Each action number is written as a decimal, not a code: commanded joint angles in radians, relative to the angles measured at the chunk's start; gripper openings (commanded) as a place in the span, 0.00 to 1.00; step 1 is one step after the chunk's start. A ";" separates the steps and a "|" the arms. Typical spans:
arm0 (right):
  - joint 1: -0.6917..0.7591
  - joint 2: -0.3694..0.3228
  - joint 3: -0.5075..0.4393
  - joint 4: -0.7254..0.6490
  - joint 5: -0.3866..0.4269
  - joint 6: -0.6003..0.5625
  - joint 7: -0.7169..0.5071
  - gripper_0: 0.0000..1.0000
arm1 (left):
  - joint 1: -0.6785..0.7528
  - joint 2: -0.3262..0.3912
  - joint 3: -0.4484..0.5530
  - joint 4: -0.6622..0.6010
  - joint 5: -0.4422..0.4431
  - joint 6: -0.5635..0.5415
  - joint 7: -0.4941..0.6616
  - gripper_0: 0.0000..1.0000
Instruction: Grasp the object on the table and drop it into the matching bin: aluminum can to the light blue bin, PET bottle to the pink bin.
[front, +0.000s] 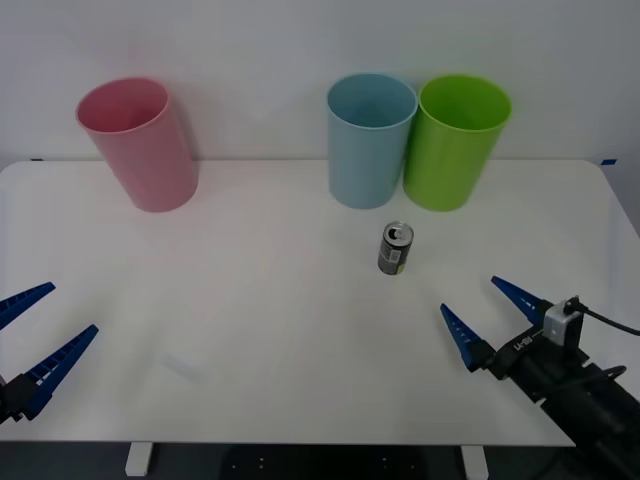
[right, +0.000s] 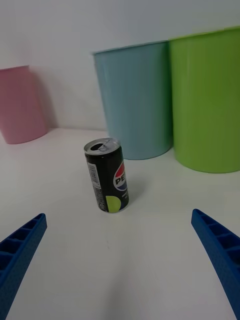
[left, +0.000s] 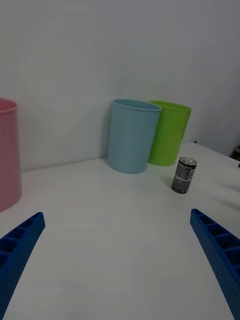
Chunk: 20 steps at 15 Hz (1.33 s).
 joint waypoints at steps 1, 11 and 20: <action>-0.019 0.027 0.011 0.006 0.021 0.041 0.026 1.00 | 0.000 0.000 0.000 0.000 0.000 0.000 0.000 1.00; -0.112 0.048 0.161 0.006 0.037 0.281 0.057 1.00 | 0.000 0.000 0.000 0.000 0.000 0.000 0.000 1.00; -0.293 0.109 0.189 0.210 0.064 0.315 0.078 1.00 | 0.000 0.000 0.000 0.000 0.000 0.000 0.000 1.00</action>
